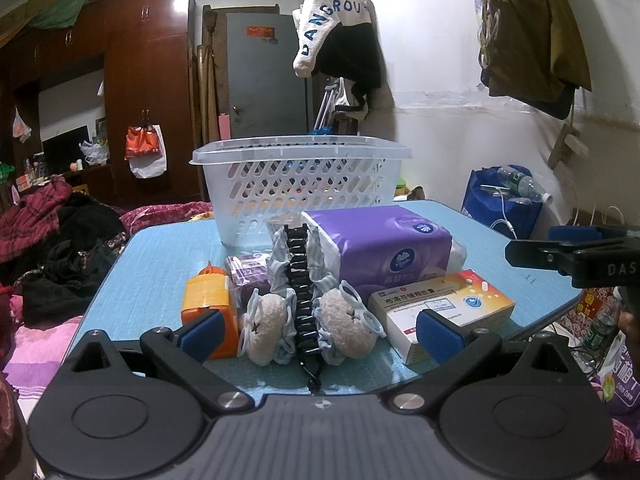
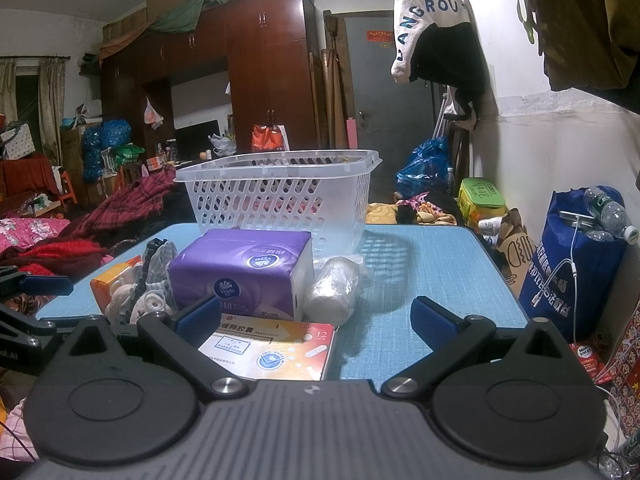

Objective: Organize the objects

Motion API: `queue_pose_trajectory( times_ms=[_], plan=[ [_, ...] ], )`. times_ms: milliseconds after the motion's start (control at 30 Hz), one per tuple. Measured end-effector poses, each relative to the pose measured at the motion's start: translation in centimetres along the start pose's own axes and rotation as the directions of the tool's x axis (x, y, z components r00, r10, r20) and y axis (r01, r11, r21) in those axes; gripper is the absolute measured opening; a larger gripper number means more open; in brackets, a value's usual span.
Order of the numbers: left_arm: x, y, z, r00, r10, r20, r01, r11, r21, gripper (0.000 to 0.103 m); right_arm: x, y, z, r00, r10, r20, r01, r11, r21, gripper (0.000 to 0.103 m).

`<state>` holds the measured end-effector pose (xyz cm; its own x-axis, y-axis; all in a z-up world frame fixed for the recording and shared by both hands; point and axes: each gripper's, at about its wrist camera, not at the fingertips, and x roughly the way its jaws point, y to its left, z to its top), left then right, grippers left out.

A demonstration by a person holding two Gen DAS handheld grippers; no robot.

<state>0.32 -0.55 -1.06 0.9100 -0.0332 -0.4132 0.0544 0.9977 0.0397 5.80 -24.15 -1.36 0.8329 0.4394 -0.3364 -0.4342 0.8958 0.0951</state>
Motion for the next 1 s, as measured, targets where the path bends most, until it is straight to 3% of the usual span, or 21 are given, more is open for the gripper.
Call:
queue_pose_trajectory(
  times_ms=[333,533,633,833,1000],
  plan=[
    [-0.2,0.3,0.2,1.0,-0.001,0.009,0.001,1.0,-0.006,0.102,0.0,-0.1,0.0,1.0,0.003,0.004,-0.003,1.0,-0.003,0.103],
    [-0.9,0.9,0.5,0.993,0.024,0.118,-0.023,1.0,-0.015,0.103,0.3,-0.8,-0.1,0.999,0.019,0.035,-0.019,1.0,0.0,0.103],
    [-0.3,0.7,0.5,0.986,0.078,0.147,-0.082,0.996,0.018,0.103,0.7,-1.1,-0.2,0.998,0.038,0.049,-0.039,0.999,0.01,0.103],
    [0.9,1.7,0.8,0.992,0.061,0.111,-0.063,0.998,0.019,0.103,1.2,-1.2,-0.5,0.994,0.089,0.06,-0.089,0.996,0.001,0.103],
    [0.9,3.6,0.6,0.995,0.025,0.094,-0.021,0.999,-0.046,0.103,1.3,-1.2,-0.8,0.994,0.092,0.062,-0.091,0.996,-0.015,0.103]
  ],
)
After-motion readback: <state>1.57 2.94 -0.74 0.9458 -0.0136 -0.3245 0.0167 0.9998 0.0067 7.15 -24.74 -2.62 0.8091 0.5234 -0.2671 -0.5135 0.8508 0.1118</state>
